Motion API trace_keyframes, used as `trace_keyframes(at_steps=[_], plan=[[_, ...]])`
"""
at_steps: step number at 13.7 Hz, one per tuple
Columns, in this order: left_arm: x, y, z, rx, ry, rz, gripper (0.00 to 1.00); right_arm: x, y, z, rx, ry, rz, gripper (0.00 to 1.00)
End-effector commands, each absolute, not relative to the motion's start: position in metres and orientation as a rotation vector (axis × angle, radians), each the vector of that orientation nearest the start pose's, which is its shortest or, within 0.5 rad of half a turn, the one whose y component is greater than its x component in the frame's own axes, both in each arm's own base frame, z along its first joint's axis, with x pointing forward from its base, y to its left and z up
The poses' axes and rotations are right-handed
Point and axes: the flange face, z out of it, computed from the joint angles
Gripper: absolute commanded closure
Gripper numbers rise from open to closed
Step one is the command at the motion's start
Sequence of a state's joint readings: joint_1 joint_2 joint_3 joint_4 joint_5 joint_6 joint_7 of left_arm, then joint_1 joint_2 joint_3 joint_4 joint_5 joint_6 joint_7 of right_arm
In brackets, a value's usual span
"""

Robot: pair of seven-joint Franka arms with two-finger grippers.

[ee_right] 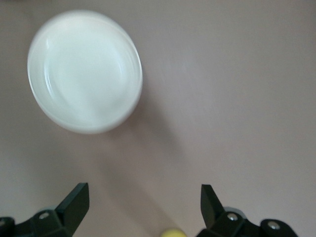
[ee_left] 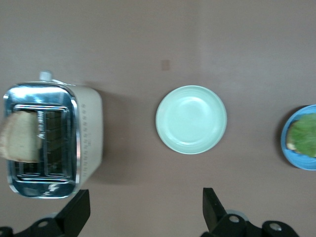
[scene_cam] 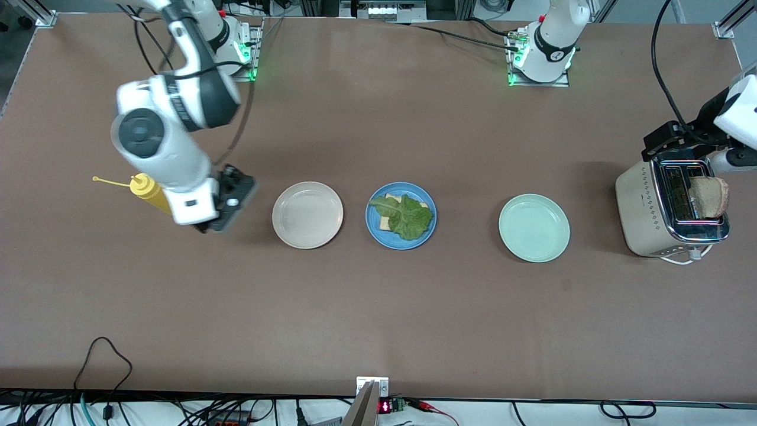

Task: Make sandwich in blue plate with both arms
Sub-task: 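Move the right gripper to the yellow squeeze bottle, then grasp the yellow squeeze bottle with the right gripper and lift it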

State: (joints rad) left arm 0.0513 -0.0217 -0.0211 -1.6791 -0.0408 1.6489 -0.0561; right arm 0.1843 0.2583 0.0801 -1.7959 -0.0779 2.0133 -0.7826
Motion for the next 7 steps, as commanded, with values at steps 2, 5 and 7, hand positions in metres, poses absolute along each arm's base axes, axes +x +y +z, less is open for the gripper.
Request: trace_keyframes(at_steps=[2, 5, 7], plan=[[0.555, 0.021, 0.602, -3.227, -0.192, -0.027, 0.0, 0.603, 0.049, 0.409, -2.679, -1.636, 0.146, 0.0], [0.554, 0.01, 0.603, -3.16, -0.126, -0.024, 0.0, 0.597, -0.01, 0.416, -2.719, -1.532, 0.199, 0.0], [0.549, 0.003, 0.601, -3.156, -0.118, -0.011, 0.0, 0.587, -0.042, 0.425, -2.815, -1.275, 0.21, 0.0]])
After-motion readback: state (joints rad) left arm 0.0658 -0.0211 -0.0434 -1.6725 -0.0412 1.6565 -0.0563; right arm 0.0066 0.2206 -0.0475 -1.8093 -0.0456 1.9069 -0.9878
